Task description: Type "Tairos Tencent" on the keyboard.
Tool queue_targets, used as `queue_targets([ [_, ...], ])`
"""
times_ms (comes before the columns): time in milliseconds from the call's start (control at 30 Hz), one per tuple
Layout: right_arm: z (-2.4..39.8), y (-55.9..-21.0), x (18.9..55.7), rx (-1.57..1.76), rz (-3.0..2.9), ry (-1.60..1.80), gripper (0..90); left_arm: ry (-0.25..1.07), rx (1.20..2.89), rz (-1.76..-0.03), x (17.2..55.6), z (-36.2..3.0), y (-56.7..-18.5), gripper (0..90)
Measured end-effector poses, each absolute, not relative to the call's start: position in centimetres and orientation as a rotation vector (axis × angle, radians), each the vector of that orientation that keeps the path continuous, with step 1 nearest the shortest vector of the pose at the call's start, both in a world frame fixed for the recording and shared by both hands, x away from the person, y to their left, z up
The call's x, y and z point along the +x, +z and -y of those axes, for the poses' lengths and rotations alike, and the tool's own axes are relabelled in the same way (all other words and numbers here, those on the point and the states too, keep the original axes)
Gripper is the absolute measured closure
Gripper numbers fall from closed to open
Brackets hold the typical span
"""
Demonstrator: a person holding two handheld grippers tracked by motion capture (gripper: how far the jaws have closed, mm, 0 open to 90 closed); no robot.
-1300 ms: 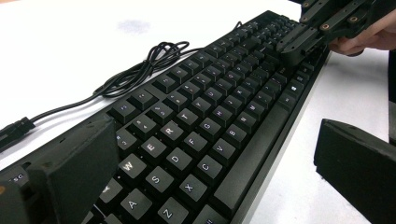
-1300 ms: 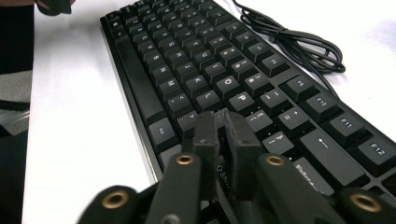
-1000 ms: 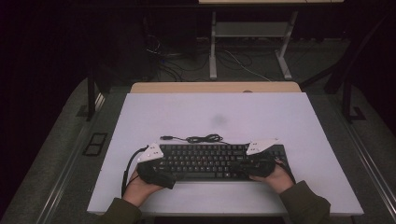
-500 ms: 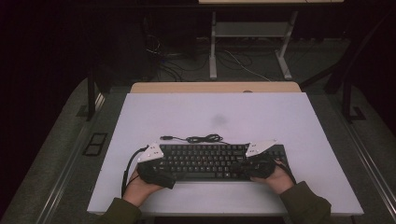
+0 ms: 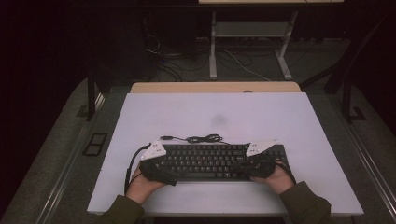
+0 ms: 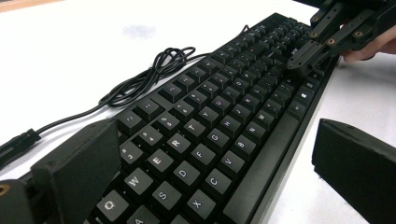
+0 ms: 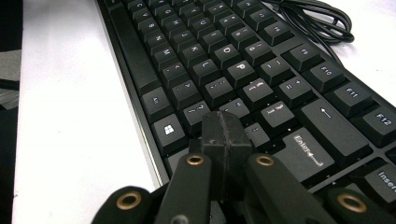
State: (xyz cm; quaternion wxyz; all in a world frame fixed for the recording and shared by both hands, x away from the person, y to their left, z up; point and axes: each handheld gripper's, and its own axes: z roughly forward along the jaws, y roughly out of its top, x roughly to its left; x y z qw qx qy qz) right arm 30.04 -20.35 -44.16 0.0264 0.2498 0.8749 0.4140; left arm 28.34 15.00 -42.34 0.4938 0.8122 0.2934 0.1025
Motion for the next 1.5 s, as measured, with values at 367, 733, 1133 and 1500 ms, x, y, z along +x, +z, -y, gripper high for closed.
queue_targets([
  [367, 20.3, -44.1, 30.1, 0.782, -2.707, 1.28, 89.4, 0.267, 1.964, -0.722, 29.0, -14.5, -42.5, 10.6],
  [733, 20.4, -44.2, 30.1, 0.783, -2.707, 1.283, 89.4, 0.258, 1.964, -0.714, 30.3, -13.7, -42.4, 22.9],
  [1133, 20.4, -44.2, 30.1, 0.786, -2.708, 1.285, 89.4, 0.234, 1.986, -0.715, 31.9, -12.6, -42.0, 41.1],
  [1500, 20.4, -44.2, 30.1, 0.789, -2.706, 1.285, 89.4, 0.204, 2.052, -0.719, 32.2, -11.9, -42.8, 62.6],
])
